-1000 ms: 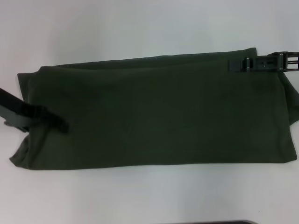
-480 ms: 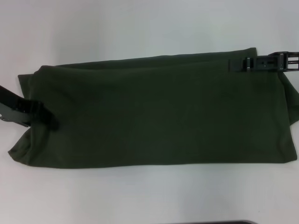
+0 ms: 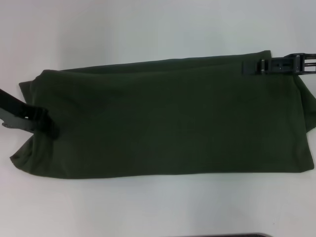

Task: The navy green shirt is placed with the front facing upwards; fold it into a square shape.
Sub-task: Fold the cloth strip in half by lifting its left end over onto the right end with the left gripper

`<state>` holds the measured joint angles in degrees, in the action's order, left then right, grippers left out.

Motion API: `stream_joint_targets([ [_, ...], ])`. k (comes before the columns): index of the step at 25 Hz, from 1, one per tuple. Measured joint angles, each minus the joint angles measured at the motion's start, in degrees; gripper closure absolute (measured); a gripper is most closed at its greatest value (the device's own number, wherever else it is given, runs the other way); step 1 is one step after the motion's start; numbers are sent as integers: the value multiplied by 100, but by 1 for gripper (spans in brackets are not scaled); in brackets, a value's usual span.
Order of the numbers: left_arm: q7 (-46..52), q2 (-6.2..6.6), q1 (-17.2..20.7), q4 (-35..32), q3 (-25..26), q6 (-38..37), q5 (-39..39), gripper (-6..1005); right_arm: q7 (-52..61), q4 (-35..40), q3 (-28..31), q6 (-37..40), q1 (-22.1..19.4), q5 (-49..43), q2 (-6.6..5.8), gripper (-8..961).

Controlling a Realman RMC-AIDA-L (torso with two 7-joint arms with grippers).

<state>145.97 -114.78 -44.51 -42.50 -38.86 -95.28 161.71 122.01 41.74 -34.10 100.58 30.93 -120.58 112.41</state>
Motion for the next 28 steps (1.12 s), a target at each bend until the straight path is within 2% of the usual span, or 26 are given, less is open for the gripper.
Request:
stream_joint_targets([
  [3,-154,-2,2,-113,-68,-172,29,911,23,0,0,-2,6,-1,-1,26],
  [7,-149,11,95,-355,-263,-287,76,912,51,0,0,-11,-8,8,-1,26],
  [12,-129,80,206,-648,-256,-442,109,912,62,0,13,-20,-23,19,-1,26],
  [24,22,332,349,-687,-253,-474,187,911,112,0,47,-29,-23,13,-14,26],
  [28,40,361,396,-743,-246,-487,187,912,112,0,57,-31,-20,3,-17,26],
])
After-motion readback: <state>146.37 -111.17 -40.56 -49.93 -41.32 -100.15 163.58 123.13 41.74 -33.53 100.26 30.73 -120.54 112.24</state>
